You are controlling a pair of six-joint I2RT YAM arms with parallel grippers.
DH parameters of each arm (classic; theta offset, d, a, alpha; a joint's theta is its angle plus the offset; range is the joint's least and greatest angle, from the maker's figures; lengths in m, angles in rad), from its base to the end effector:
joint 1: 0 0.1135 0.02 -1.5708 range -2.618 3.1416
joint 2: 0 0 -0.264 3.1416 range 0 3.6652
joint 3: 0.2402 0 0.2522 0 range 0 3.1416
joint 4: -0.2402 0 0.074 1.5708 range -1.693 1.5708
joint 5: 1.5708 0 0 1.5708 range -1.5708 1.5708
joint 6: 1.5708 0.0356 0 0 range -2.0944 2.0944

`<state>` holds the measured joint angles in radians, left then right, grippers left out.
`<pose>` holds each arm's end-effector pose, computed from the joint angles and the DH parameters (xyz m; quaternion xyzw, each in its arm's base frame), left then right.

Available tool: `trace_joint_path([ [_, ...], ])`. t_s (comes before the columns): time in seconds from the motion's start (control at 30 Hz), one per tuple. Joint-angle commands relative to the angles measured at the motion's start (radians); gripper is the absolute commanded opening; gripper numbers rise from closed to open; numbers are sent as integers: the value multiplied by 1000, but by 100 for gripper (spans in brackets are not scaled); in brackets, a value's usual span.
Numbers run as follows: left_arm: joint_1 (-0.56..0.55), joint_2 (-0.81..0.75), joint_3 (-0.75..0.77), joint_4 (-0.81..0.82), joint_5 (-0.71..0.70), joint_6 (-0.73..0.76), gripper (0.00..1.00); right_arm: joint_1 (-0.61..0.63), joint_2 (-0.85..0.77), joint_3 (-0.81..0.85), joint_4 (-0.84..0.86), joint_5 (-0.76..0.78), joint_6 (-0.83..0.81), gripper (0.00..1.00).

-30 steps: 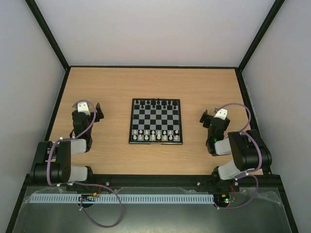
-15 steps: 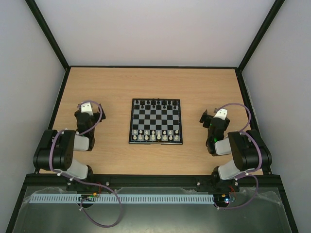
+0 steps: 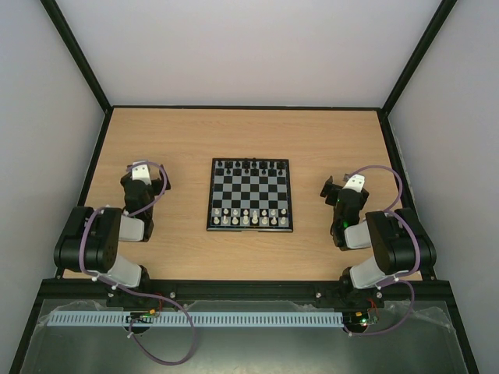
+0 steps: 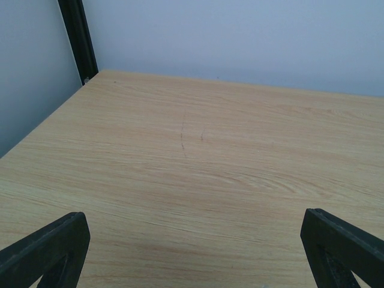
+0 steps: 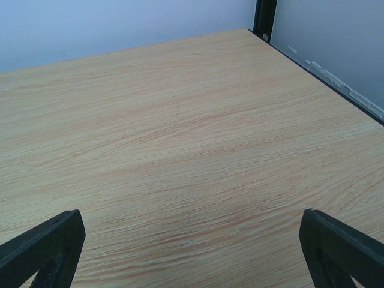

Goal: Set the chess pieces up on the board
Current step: Reset both arms

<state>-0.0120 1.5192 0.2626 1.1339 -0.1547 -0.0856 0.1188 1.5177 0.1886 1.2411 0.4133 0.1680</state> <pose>0.2476 0.0025 0.1494 -0.0786 0.7445 0.0256 0.6625 0.2291 0.0129 0.1443 0.1563 0.7182 -0.0553 0.6758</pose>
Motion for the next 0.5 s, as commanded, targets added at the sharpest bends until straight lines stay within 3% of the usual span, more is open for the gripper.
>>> trace_joint_path([
  [0.0, 4, 9, -4, 83, 4, 10, 99, -2, 4, 16, 51, 15, -3, 98],
  [0.47, 1, 5, -8, 88, 0, 13, 99, -13, 2, 25, 33, -11, 2, 99],
])
